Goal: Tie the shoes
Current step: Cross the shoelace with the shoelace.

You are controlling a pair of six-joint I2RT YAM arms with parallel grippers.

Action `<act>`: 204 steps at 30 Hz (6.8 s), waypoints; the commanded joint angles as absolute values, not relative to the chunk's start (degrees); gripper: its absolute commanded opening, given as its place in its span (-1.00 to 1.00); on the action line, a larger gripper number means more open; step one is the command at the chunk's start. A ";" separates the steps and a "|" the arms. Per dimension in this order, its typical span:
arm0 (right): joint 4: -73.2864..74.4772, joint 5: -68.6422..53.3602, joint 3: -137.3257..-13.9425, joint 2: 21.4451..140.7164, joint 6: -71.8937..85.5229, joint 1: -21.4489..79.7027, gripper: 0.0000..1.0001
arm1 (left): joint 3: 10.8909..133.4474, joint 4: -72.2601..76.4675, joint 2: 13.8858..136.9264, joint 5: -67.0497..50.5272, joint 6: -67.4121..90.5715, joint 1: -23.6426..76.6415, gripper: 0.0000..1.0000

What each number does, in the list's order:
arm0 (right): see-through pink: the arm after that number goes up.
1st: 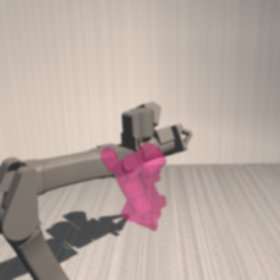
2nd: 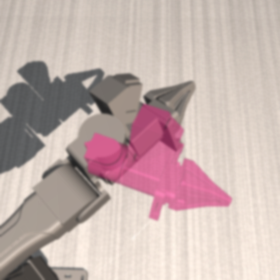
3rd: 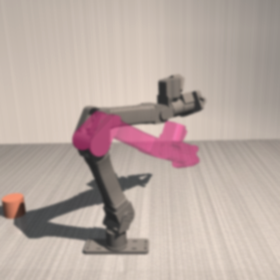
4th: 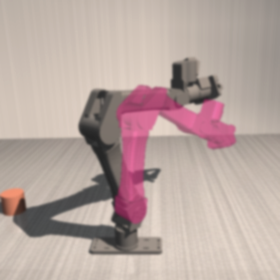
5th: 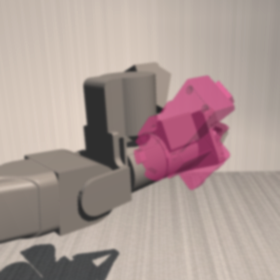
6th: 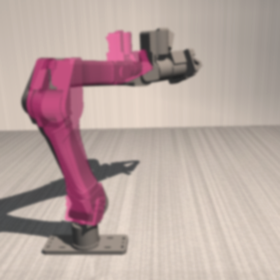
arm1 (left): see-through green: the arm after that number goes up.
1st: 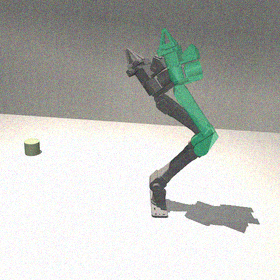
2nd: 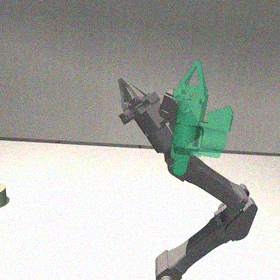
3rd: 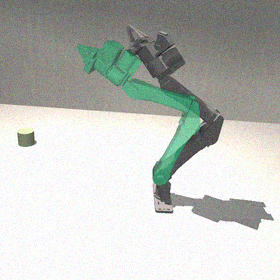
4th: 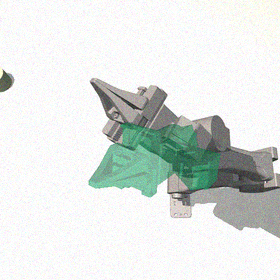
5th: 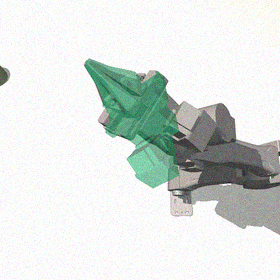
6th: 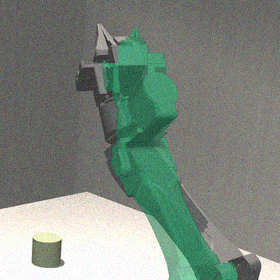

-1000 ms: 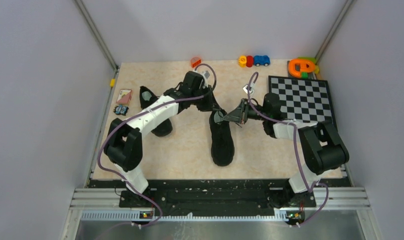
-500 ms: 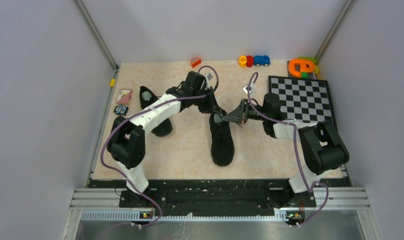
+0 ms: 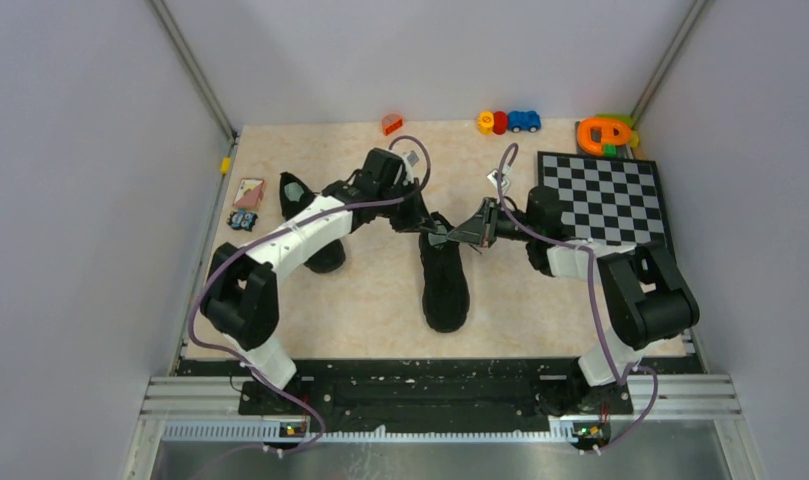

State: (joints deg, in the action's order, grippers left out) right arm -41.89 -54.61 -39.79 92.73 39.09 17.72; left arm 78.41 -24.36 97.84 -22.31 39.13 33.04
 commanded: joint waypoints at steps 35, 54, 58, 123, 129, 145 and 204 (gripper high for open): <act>-30.09 -49.81 -46.46 89.13 40.37 17.44 -1.00 | 62.67 -9.13 87.09 -9.80 42.77 44.59 -1.00; -25.73 -45.97 -47.46 87.97 43.43 19.81 -1.00 | 58.66 1.88 91.29 -1.90 40.74 44.65 -1.00; -25.69 -45.64 -47.54 87.98 44.08 20.07 -1.00 | 56.34 3.88 89.04 2.86 40.25 44.65 -1.00; -23.11 -45.97 -48.78 87.12 42.97 20.08 -1.00 | 77.98 -20.38 99.26 -26.50 42.17 29.56 -0.28; -23.37 -46.22 -49.09 87.69 42.92 20.12 -1.00 | 78.82 -20.31 100.69 -28.13 41.92 28.94 -0.32; -23.09 -46.41 -49.31 87.80 42.87 20.11 -1.00 | 81.51 -20.71 106.38 -32.67 43.40 29.26 -0.31; -23.16 -46.67 -49.22 87.75 43.13 20.09 -1.00 | 80.63 -27.25 102.75 -31.70 39.93 29.47 -0.44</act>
State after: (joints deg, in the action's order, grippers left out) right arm -22.22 -46.17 -46.30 89.62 43.66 19.46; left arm 78.17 -23.77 103.37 -33.36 42.78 29.67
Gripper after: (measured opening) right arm 0.020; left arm 0.275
